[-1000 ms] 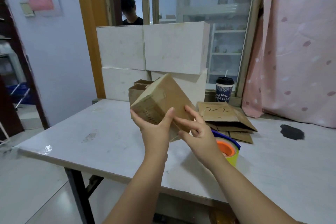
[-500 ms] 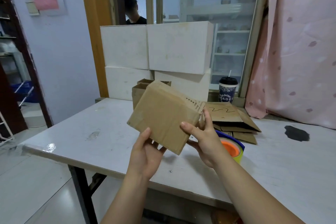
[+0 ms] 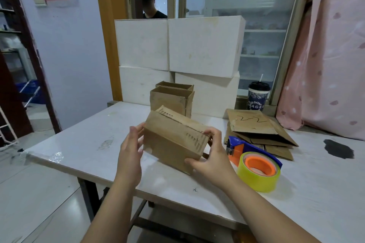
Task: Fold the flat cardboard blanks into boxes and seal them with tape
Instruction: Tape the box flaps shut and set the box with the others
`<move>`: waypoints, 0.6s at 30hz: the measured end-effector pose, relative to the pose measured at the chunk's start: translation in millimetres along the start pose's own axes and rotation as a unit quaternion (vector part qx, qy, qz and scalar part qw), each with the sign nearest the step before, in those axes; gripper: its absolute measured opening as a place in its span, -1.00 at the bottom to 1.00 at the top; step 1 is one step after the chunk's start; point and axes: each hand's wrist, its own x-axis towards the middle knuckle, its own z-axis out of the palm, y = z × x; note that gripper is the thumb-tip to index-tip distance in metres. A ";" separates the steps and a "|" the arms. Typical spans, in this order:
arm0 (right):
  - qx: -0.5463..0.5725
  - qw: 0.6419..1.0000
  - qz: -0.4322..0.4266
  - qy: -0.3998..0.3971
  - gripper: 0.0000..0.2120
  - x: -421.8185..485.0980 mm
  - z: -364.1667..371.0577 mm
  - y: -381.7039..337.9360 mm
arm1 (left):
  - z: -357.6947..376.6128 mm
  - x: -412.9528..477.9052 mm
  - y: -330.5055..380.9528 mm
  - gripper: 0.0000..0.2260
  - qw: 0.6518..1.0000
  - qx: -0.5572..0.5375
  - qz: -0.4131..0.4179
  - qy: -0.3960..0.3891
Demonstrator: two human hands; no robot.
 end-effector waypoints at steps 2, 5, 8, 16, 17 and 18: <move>0.015 1.000 0.015 0.019 -0.28 5.4 -0.3 2.8 | -1.3 5.6 13.4 -0.53 0.997 0.049 0.003 -0.051; 0.009 0.999 0.016 0.028 -0.32 10.9 -1.0 5.5 | -2.5 14.2 25.3 -0.51 0.991 0.094 0.004 -0.099; -0.019 0.999 0.002 0.047 -0.38 12.6 -0.8 8.2 | -8.4 20.5 28.2 -0.48 0.988 0.066 -0.026 -0.140; -0.019 1.000 -0.016 0.002 -0.43 21.3 -6.1 10.2 | -9.5 36.2 17.1 -0.57 0.978 -0.017 -0.169 -0.118; -0.045 0.998 -0.009 -0.030 -0.45 22.9 -7.6 11.5 | -8.7 37.0 18.3 -0.62 0.978 -0.032 -0.165 -0.127; -0.058 0.997 0.000 -0.056 -0.49 24.1 -9.8 12.9 | -8.8 38.5 19.2 -0.64 0.976 -0.038 -0.161 -0.144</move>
